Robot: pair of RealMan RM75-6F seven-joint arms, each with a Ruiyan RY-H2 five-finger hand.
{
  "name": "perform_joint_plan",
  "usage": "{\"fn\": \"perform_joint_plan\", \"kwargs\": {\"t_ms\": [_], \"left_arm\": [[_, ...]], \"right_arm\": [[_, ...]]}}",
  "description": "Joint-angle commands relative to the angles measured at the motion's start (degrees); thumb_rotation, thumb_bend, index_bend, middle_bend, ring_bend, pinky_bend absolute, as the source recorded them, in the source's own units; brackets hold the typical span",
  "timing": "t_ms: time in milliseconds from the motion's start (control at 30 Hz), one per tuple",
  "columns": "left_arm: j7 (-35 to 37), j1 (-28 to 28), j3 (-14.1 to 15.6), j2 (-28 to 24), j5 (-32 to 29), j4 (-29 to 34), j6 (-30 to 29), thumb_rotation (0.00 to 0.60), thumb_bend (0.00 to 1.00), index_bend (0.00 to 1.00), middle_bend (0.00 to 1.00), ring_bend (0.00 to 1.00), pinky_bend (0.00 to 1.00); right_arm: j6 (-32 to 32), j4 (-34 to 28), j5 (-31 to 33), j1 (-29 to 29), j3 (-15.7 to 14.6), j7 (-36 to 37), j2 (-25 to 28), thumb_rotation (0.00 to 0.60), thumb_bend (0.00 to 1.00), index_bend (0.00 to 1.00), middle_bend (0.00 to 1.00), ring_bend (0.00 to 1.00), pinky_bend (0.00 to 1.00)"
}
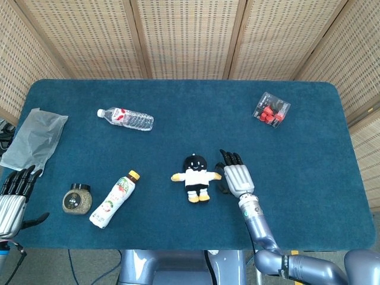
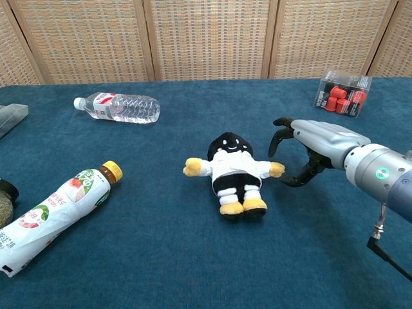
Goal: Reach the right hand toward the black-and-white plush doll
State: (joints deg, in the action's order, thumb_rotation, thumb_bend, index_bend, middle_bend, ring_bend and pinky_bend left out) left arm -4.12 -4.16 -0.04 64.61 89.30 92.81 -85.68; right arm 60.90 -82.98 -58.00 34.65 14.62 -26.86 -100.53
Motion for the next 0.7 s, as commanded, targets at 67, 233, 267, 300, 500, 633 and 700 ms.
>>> {"fn": "perform_joint_plan", "kwargs": {"t_ms": [67, 233, 267, 300, 500, 633, 700], "left_arm": [[0.1, 0.0, 0.0, 0.0, -0.1, -0.1, 0.1, 0.600, 0.05, 0.00, 0.00, 0.00, 0.00], [0.3, -0.1, -0.1, 0.0, -0.3, -0.1, 0.2, 0.600, 0.05, 0.00, 0.00, 0.00, 0.00], [0.3, -0.1, -0.1, 0.0, -0.3, -0.1, 0.2, 0.600, 0.05, 0.00, 0.00, 0.00, 0.00], [0.3, -0.1, -0.1, -0.1, -0.4, -0.2, 0.3, 0.600, 0.05, 0.00, 0.00, 0.00, 0.00], [0.3, -0.2, -0.1, 0.0, -0.5, -0.2, 0.4, 0.600, 0.05, 0.00, 0.00, 0.00, 0.00], [0.4, -0.1, -0.1, -0.1, -0.5, -0.1, 0.3, 0.600, 0.05, 0.00, 0.00, 0.00, 0.00], [0.4, -0.2, -0.2, -0.1, -0.6, -0.1, 0.3, 0.600, 0.05, 0.00, 0.00, 0.00, 0.00]], "right_arm": [[-0.1, 0.7, 0.1, 0.4, 0.1, 0.4, -0.4, 0.600, 0.46, 0.40, 0.03, 0.00, 0.02], [-0.4, 1.5, 0.9, 1.0, 0.2, 0.3, -0.9, 0.600, 0.46, 0.40, 0.03, 0.00, 0.02], [-0.4, 1.6, 1.0, 1.1, 0.2, 0.2, -0.9, 0.600, 0.46, 0.40, 0.04, 0.00, 0.02], [-0.5, 1.7, 1.2, 1.2, 0.1, 0.1, -1.0, 0.600, 0.46, 0.41, 0.04, 0.00, 0.02], [-0.6, 2.8, 1.7, 1.8, -0.1, 0.0, -1.7, 0.600, 0.46, 0.43, 0.05, 0.00, 0.02], [-0.4, 3.3, 1.5, 2.1, -0.1, 0.2, -2.1, 0.600, 0.50, 0.46, 0.08, 0.00, 0.04], [-0.2, 3.5, 1.3, 2.2, -0.1, 0.5, -2.3, 0.600, 0.54, 0.49, 0.09, 0.00, 0.05]]}}
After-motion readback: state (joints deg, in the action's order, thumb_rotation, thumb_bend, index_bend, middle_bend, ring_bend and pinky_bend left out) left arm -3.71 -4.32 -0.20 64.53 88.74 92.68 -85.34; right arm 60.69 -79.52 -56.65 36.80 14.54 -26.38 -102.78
